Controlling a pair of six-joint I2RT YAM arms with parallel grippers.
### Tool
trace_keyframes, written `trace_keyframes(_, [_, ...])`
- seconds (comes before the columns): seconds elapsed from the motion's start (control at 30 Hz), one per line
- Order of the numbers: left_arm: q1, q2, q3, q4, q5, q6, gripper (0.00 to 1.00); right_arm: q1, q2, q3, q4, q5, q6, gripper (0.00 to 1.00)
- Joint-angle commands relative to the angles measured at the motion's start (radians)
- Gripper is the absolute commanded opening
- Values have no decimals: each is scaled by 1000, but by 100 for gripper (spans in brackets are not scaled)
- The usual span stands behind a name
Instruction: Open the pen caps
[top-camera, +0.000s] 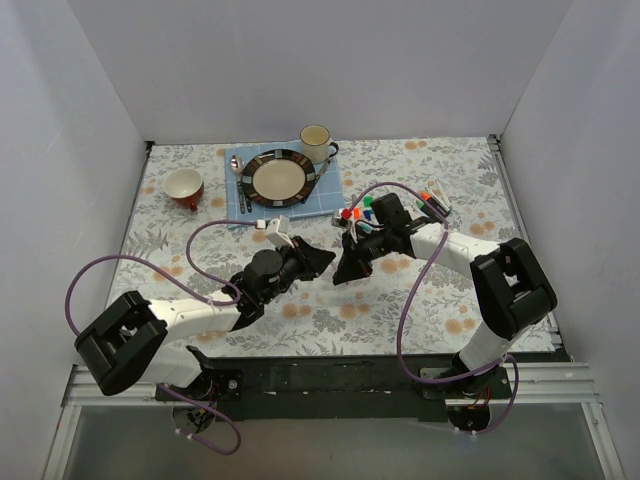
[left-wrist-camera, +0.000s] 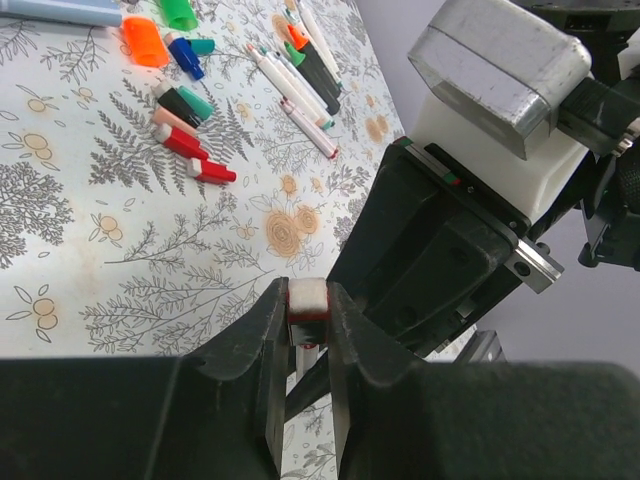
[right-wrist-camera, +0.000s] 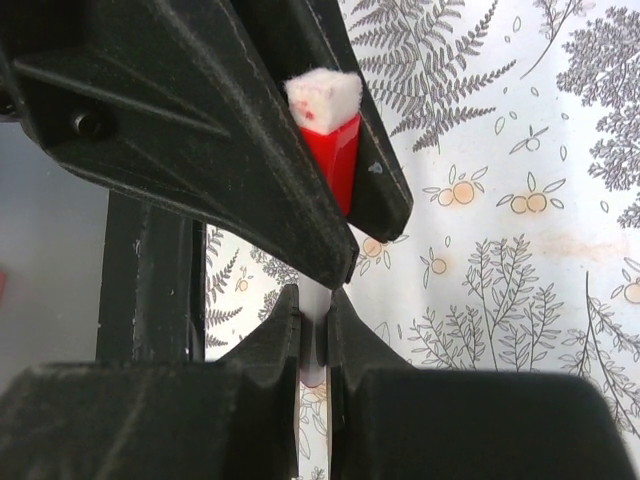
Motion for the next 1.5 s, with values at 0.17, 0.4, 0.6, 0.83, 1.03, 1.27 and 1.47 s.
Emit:
trace_keyframes(0.17, [16,-296,78,-61,-437,242,0,69,19,50,-50,8,-67,1])
trace_keyframes(0.4, [298,-372,303,-251,-338,267,0,88,-15,50,-71,11,-104,1])
trace_keyframes(0.6, [373,-357,407,-360,-216,250,0,79,-67,56,-106,86,-158,1])
trace_keyframes(0.83, [373,-257,332,-517,275,33,0,-136,-159,72,-123,379,-142,1])
trace_keyframes(1.03, [203,-155,177,-450,251,-50,0,-268,-189,93,-152,621,-181,8])
trace_keyframes(1.27, [117,170,297,-500,162,-84,0,-334,-52,130,-197,738,-205,9])
trace_keyframes(1.47, [103,436,505,-589,131,-47,2,-342,11,127,-169,849,-213,16])
